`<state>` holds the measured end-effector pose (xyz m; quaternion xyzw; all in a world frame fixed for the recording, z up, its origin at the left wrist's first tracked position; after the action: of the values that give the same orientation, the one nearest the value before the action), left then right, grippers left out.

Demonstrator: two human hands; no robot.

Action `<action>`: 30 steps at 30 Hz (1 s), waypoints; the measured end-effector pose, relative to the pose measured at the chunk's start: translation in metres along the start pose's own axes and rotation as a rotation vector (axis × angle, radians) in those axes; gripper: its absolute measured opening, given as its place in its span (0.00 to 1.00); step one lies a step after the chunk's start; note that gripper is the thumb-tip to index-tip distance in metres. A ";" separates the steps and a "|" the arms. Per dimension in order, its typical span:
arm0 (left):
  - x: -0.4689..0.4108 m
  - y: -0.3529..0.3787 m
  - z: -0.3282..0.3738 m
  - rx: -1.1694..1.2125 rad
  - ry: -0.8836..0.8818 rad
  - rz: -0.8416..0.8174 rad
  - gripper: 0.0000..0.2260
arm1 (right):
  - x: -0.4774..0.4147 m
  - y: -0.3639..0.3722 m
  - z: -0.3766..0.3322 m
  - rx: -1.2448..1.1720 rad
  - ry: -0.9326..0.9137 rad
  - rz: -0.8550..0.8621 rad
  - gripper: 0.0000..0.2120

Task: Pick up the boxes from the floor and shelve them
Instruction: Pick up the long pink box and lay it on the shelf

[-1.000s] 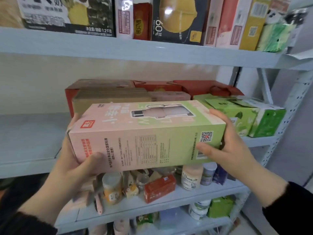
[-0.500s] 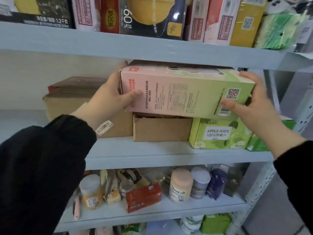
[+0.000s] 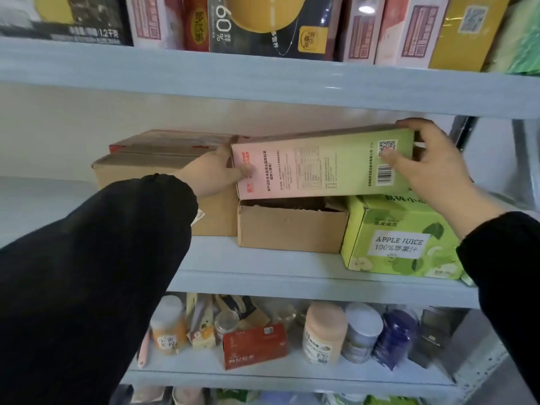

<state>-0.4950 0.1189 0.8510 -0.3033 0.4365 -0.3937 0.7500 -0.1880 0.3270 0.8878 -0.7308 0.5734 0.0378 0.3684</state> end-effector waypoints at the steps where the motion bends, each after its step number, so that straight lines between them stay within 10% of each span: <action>1: 0.001 0.001 -0.005 -0.023 -0.008 -0.018 0.35 | 0.000 0.003 0.001 -0.007 0.000 0.001 0.21; 30: 0.033 -0.031 -0.057 0.030 0.047 0.193 0.14 | 0.025 0.080 -0.009 0.192 0.019 -0.111 0.35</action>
<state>-0.5464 0.0685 0.8373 -0.2395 0.4751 -0.3329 0.7785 -0.2521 0.2960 0.8428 -0.7233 0.5363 -0.0447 0.4327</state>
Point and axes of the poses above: each hand's wrist, its own x-axis away from the middle knuckle, its own y-axis out of the palm, z = x × y, the point moved 5 cm from there along -x, towards the middle knuckle, and after that the axes turned 15 degrees about y, right-handed, at the moved point
